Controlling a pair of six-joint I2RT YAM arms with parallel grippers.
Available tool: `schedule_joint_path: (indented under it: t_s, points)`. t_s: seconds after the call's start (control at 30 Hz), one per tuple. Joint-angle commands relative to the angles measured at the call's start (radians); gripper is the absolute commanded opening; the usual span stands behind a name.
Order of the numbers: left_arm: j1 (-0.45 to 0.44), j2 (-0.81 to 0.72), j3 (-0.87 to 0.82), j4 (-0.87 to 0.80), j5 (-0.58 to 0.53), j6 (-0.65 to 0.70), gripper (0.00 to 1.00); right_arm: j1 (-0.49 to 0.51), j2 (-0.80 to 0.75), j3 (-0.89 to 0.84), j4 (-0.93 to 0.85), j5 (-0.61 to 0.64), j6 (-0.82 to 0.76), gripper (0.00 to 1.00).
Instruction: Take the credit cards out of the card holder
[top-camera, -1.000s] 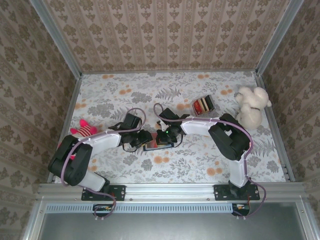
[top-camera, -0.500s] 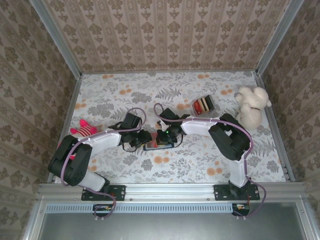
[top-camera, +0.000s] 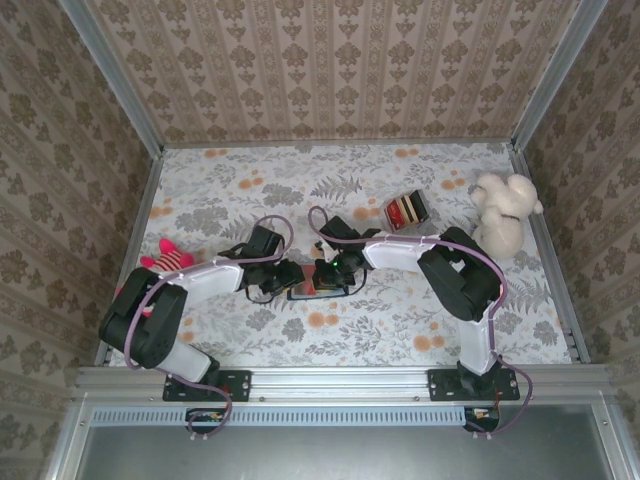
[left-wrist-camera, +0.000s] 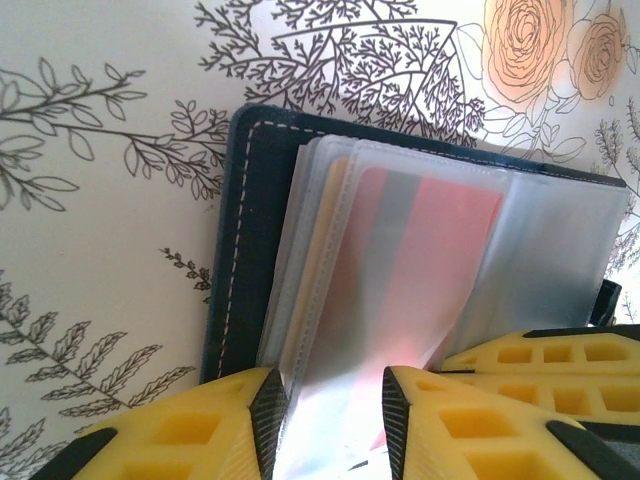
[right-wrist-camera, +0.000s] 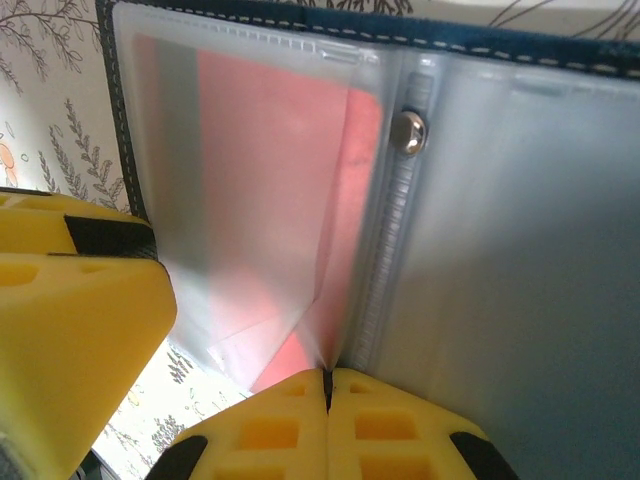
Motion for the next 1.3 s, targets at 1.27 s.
schedule_joint_path:
  t_s: [1.27]
  points:
    - [0.016, -0.046, -0.037, 0.122, 0.211, 0.059, 0.28, -0.037, -0.03, -0.054, 0.044, -0.05, 0.013, 0.12]
